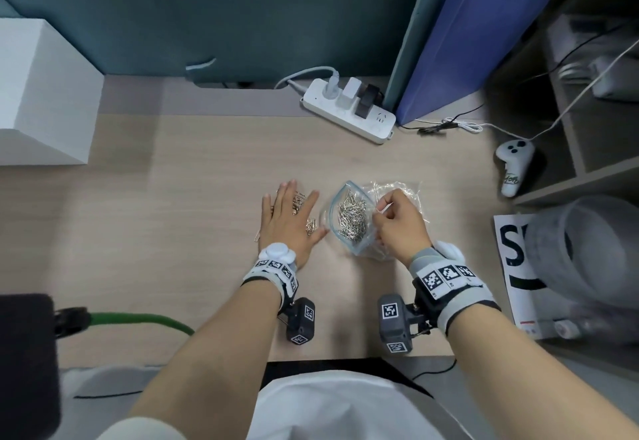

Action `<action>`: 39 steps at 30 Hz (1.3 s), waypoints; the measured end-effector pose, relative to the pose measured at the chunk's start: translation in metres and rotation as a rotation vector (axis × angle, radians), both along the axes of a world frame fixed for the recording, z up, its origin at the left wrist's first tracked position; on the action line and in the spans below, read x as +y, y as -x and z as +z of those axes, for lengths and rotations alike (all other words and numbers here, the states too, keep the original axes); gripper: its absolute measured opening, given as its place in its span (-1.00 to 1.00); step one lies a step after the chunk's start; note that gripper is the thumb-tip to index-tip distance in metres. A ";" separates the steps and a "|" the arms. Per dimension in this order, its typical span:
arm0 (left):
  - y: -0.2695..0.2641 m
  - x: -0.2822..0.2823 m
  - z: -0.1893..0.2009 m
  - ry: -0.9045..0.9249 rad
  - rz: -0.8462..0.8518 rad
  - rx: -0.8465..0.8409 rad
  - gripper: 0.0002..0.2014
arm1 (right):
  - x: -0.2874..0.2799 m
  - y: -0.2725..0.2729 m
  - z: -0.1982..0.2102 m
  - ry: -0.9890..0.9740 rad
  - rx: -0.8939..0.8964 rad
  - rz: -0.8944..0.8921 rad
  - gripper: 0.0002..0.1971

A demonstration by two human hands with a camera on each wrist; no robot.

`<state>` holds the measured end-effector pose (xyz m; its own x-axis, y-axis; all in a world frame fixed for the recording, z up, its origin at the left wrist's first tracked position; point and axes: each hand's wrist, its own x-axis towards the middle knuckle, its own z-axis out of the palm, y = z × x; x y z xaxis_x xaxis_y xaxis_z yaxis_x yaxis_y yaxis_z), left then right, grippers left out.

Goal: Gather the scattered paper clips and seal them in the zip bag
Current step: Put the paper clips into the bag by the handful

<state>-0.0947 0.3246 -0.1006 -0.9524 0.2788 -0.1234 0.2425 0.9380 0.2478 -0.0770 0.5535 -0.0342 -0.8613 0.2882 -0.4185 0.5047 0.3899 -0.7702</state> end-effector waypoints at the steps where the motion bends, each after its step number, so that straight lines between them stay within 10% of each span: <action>1: 0.004 0.001 0.000 -0.032 0.012 0.026 -0.36 | -0.001 0.000 0.000 0.005 -0.001 -0.003 -0.86; 7: 0.014 0.006 -0.003 -0.138 0.123 0.141 -0.80 | -0.004 -0.002 0.002 0.049 -0.007 -0.022 -0.77; 16: 0.004 -0.023 0.007 -0.029 0.082 0.034 -0.94 | -0.015 -0.005 0.002 0.083 -0.019 -0.048 -0.66; 24: -0.013 -0.063 0.044 0.072 0.127 -0.121 -0.21 | -0.032 -0.002 0.004 0.092 -0.051 -0.025 -0.81; 39: 0.000 -0.053 0.044 -0.121 0.147 -0.195 -0.87 | -0.041 -0.002 0.001 0.082 -0.167 -0.015 -0.80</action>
